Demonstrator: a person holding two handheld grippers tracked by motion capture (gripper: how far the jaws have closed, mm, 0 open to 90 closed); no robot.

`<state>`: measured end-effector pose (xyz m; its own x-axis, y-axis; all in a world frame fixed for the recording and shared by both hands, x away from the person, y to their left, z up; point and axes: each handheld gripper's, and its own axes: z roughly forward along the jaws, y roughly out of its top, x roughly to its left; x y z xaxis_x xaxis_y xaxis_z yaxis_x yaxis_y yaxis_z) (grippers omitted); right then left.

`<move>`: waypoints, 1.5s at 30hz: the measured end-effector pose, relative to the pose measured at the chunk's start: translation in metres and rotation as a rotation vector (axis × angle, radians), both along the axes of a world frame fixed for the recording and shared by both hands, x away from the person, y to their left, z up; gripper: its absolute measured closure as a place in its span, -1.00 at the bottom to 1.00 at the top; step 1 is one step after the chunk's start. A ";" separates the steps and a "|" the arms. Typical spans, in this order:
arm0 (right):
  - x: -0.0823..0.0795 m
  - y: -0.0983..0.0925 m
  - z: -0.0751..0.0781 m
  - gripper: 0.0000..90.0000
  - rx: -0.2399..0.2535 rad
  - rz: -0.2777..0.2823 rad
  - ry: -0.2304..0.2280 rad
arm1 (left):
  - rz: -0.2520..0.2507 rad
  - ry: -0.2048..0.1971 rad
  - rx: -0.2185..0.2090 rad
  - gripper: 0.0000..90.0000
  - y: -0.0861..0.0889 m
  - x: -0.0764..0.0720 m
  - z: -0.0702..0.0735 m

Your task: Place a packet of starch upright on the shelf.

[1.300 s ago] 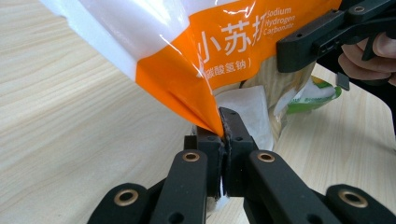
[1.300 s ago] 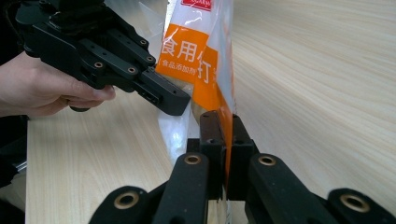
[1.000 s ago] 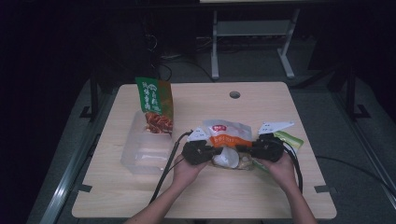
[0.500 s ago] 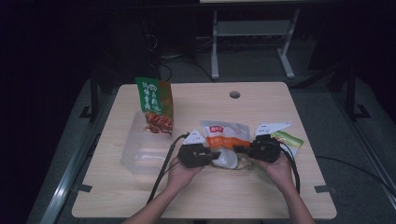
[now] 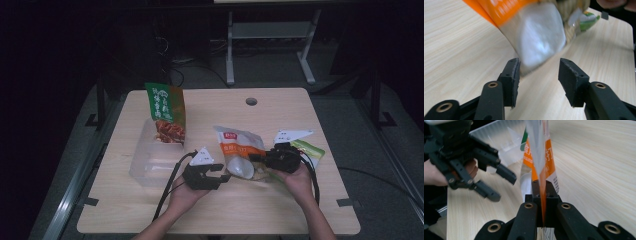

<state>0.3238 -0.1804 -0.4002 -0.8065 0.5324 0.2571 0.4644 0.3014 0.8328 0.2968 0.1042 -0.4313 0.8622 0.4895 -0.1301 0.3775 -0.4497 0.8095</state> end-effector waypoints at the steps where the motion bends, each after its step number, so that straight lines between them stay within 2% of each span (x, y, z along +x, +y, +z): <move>1: 0.000 -0.001 0.001 1.00 0.005 -0.006 -0.002 | -0.006 -0.001 0.003 0.10 0.001 -0.002 0.000; 6: 0.002 -0.002 0.005 1.00 0.003 -0.025 -0.015 | -0.028 -0.004 -0.003 0.01 0.006 -0.011 0.001; 14: 0.006 0.004 0.013 1.00 0.003 -0.018 -0.030 | -0.056 0.007 -0.001 -0.09 0.018 -0.025 0.000; 15: 0.008 0.008 0.015 1.00 0.000 -0.014 -0.034 | -0.062 -0.004 0.006 -0.11 0.022 -0.028 -0.001; 19: 0.012 0.016 0.019 1.00 -0.003 -0.004 -0.037 | -0.064 0.009 -0.007 -0.16 0.029 -0.033 -0.002; 27: 0.017 0.034 0.030 1.00 -0.005 0.027 -0.048 | -0.071 -0.002 -0.015 -0.20 0.037 -0.040 0.001; 33: 0.021 0.046 0.039 1.00 -0.009 0.046 -0.056 | -0.081 -0.011 -0.011 -0.23 0.040 -0.046 0.002; 38: 0.025 0.059 0.049 1.00 0.009 0.069 -0.070 | -0.087 -0.014 -0.013 -0.26 0.042 -0.048 0.000; 45: 0.028 0.076 0.057 1.00 0.008 0.100 -0.081 | -0.098 -0.040 -0.019 -0.31 0.042 -0.054 0.002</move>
